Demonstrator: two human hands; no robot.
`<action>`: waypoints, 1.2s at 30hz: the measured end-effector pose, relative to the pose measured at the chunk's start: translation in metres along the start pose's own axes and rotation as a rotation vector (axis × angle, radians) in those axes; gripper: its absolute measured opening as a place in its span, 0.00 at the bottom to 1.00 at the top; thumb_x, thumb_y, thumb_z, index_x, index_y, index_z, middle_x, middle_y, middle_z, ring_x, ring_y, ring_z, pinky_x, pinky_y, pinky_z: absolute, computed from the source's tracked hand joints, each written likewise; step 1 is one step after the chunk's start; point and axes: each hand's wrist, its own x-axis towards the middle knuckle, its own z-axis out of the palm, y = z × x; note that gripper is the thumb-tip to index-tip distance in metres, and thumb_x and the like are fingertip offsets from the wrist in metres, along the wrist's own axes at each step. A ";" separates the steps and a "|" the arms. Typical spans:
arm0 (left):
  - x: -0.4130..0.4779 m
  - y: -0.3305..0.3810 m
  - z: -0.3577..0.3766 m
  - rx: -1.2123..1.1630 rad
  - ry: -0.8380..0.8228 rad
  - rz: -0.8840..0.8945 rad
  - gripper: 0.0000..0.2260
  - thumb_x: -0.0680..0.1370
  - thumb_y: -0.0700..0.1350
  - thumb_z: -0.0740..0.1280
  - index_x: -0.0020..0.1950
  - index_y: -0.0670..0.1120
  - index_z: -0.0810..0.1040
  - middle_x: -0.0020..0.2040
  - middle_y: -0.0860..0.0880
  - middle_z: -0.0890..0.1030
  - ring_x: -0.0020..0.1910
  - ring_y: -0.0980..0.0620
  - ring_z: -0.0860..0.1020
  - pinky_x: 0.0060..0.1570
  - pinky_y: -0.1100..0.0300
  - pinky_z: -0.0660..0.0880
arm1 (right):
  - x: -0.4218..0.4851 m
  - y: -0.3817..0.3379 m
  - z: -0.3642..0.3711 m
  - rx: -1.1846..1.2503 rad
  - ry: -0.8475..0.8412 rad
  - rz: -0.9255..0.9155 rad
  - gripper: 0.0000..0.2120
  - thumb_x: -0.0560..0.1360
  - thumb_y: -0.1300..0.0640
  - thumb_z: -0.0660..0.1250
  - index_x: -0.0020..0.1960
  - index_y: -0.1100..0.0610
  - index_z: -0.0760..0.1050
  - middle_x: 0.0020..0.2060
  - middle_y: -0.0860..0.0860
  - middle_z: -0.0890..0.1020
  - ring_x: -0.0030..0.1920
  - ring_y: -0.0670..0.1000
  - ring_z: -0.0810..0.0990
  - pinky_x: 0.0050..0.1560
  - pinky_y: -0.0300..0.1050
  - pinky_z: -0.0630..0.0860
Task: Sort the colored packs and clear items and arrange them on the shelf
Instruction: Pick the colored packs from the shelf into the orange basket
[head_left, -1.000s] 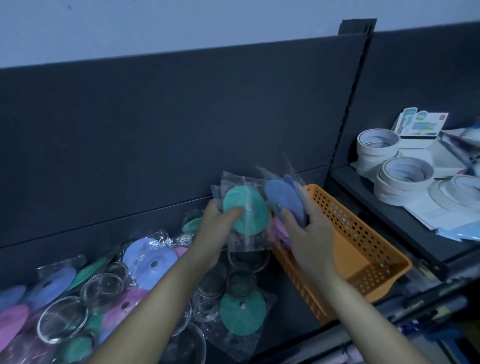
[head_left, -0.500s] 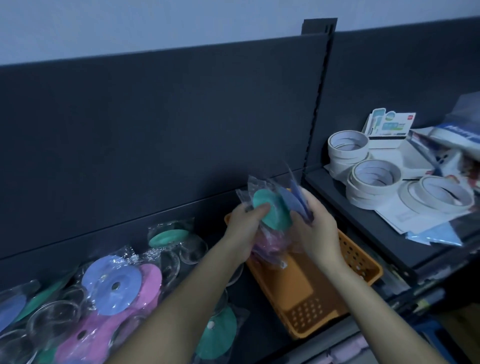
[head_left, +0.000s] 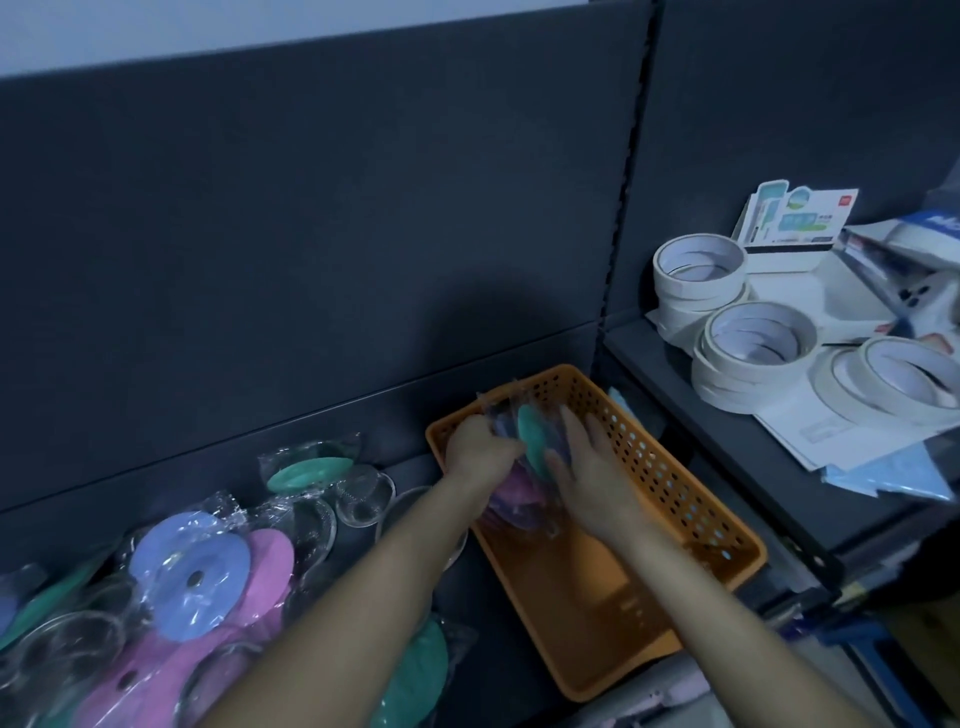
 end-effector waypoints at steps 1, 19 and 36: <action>0.001 0.000 -0.002 0.026 0.028 0.026 0.07 0.72 0.39 0.69 0.48 0.39 0.81 0.46 0.42 0.83 0.45 0.46 0.81 0.48 0.51 0.79 | 0.000 0.002 0.002 -0.058 -0.010 -0.021 0.28 0.81 0.53 0.56 0.77 0.54 0.49 0.75 0.59 0.56 0.75 0.57 0.53 0.74 0.50 0.53; -0.045 -0.035 -0.095 0.433 0.130 0.540 0.15 0.73 0.39 0.69 0.59 0.43 0.79 0.56 0.45 0.79 0.57 0.49 0.75 0.59 0.62 0.69 | -0.050 -0.090 -0.008 -0.016 0.132 -0.362 0.21 0.75 0.57 0.66 0.67 0.60 0.71 0.68 0.56 0.70 0.69 0.53 0.67 0.67 0.32 0.54; -0.026 -0.102 -0.184 1.329 0.256 0.347 0.08 0.78 0.45 0.62 0.55 0.45 0.74 0.54 0.45 0.75 0.55 0.43 0.73 0.51 0.52 0.68 | -0.107 -0.100 0.072 -0.265 -0.315 -0.191 0.22 0.75 0.44 0.63 0.64 0.55 0.72 0.62 0.53 0.72 0.62 0.54 0.72 0.60 0.39 0.68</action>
